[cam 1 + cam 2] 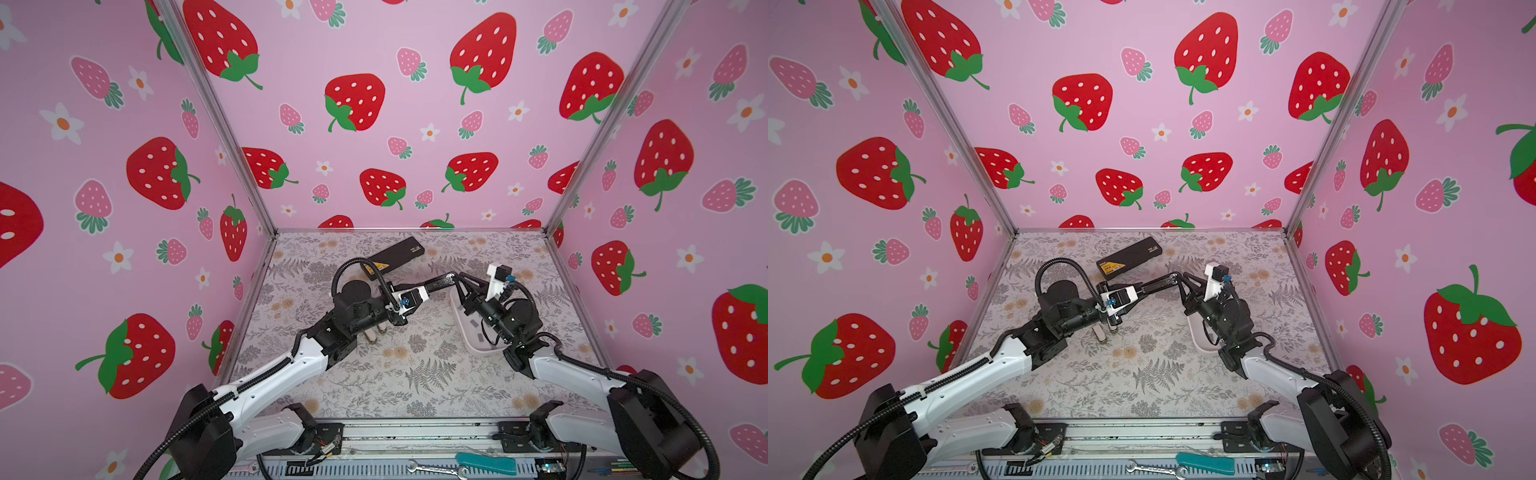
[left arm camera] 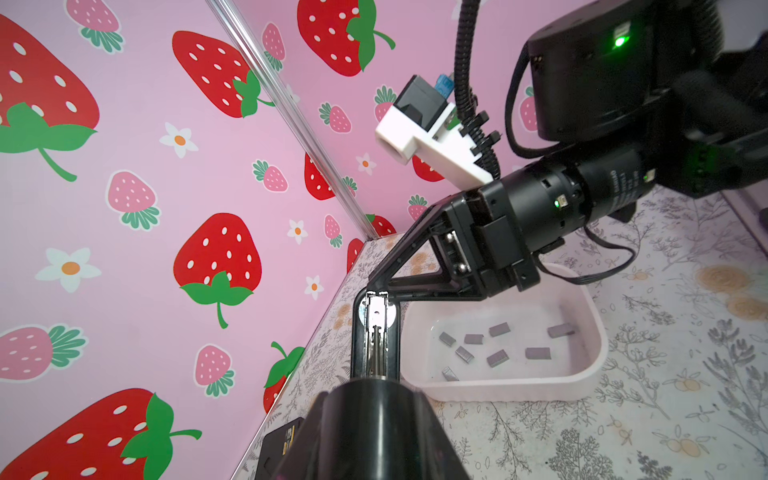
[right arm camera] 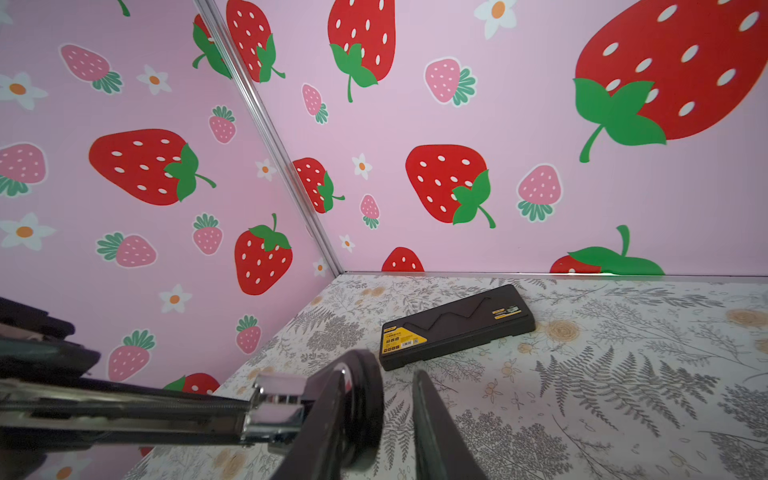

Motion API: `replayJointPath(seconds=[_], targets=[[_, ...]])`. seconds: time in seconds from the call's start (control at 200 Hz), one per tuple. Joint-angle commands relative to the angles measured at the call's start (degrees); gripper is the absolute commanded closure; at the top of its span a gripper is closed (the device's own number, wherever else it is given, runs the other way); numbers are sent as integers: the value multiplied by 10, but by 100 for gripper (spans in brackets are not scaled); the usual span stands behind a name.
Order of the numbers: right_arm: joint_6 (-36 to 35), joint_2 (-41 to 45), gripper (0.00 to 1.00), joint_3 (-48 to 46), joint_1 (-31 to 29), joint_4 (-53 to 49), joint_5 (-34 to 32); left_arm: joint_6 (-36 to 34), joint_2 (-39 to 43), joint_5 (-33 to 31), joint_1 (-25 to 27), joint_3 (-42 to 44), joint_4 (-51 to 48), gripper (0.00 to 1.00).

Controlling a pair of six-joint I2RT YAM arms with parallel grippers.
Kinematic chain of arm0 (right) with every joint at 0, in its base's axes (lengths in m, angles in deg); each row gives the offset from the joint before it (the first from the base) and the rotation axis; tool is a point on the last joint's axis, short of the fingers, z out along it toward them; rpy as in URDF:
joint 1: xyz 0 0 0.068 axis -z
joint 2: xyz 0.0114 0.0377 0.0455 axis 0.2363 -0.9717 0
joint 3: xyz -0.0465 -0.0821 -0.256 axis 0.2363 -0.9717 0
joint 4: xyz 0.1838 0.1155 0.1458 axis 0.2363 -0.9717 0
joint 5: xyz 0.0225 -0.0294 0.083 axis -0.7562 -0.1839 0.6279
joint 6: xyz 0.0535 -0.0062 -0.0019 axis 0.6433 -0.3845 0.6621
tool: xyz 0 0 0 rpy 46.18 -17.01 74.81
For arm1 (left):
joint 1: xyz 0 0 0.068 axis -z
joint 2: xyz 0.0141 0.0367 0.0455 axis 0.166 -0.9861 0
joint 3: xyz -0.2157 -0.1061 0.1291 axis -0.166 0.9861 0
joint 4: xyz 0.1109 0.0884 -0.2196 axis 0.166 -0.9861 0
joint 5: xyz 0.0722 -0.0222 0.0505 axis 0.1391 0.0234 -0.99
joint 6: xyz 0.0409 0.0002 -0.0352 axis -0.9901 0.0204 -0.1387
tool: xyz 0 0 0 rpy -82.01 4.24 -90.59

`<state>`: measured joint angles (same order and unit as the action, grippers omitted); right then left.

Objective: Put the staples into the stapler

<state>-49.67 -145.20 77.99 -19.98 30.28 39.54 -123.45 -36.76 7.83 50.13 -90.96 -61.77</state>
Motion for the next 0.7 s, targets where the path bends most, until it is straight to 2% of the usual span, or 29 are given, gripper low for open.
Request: replayJointPath(seconds=[0.0,0.18,0.31,0.42,0.525,0.575,0.635,0.645,0.695], targets=[[-14,15,66,-8,8,-11,-29,-57,8,16,-15,-64,11,100],[-32,25,60,-10,7,-17,-24,-61,15,29,-54,-44,-27,100],[-86,44,52,-23,8,2,12,-89,37,52,-60,-53,-148,100],[-180,84,54,-46,7,22,108,-116,43,75,-60,-74,-253,100],[-311,131,56,-70,-2,12,249,-136,42,90,-61,-99,-344,100],[-367,150,56,-86,-10,8,291,-148,41,103,-61,-104,-372,100],[-409,168,49,-106,-27,4,303,-166,38,121,-60,-107,-400,100],[-416,186,45,-108,-30,1,308,-168,38,123,-60,-108,-404,100],[-437,198,42,-108,-38,-20,329,-180,33,132,-60,-110,-423,100]])
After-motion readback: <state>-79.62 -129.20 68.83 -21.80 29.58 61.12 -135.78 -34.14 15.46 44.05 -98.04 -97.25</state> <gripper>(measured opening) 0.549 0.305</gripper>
